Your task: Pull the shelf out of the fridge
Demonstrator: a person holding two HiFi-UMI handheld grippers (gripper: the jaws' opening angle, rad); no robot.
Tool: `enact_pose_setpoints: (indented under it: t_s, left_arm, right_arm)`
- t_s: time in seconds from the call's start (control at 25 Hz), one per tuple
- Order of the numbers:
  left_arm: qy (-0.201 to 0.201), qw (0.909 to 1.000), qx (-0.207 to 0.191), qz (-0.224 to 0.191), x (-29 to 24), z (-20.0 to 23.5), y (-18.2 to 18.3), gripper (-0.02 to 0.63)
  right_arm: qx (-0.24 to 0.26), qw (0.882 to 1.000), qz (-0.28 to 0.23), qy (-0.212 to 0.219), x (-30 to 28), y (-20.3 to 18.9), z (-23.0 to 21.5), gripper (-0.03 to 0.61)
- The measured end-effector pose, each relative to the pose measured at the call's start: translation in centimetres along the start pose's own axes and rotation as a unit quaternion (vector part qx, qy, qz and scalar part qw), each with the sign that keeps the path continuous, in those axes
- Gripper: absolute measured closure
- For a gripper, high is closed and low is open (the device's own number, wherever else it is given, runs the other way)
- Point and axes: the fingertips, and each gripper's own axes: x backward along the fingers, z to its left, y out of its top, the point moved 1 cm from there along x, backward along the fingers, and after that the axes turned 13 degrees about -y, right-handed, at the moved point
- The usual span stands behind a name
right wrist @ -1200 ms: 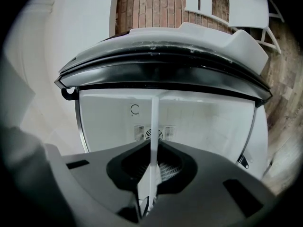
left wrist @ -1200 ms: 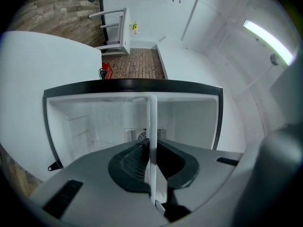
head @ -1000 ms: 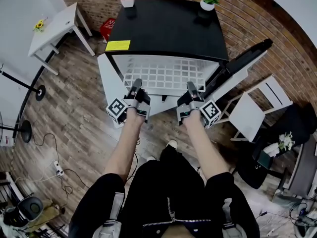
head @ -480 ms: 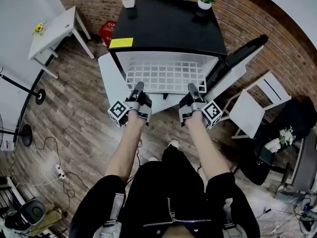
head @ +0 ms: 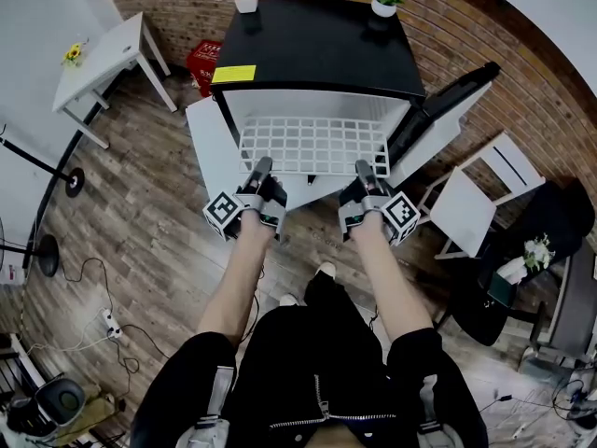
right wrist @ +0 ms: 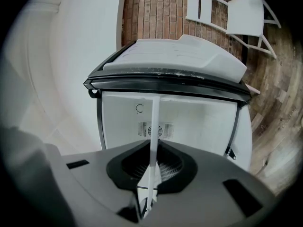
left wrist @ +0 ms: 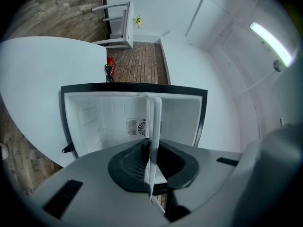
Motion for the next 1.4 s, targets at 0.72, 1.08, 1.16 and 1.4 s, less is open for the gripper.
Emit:
enact_pose_setpoints:
  t_s: [0.72, 1.08, 1.16, 1.4]
  left_arm:
    - [-0.005, 0.9999, 0.009, 0.014, 5.5, -2.6, -2.1, 0.575]
    - [-0.008, 0.9996, 0.000, 0.026, 8.1, -3.7, -2.6, 0.575]
    - [-0.011, 0.9996, -0.001, 0.028, 9.0, -4.1, -2.8, 0.574]
    - [-0.008, 0.9993, -0.001, 0.036, 10.2, -4.3, -3.1, 0.574]
  right_arm:
    - [0.009, 1.000, -0.004, 0.011, 5.9, -2.2, -0.6, 0.548]
    - [0.003, 1.000, -0.007, 0.014, 8.4, -3.8, -1.3, 0.548]
    - [0.002, 1.000, -0.007, 0.018, 9.3, -4.4, -1.2, 0.548]
    - [0.006, 1.000, -0.010, 0.010, 10.5, -4.9, -2.1, 0.548]
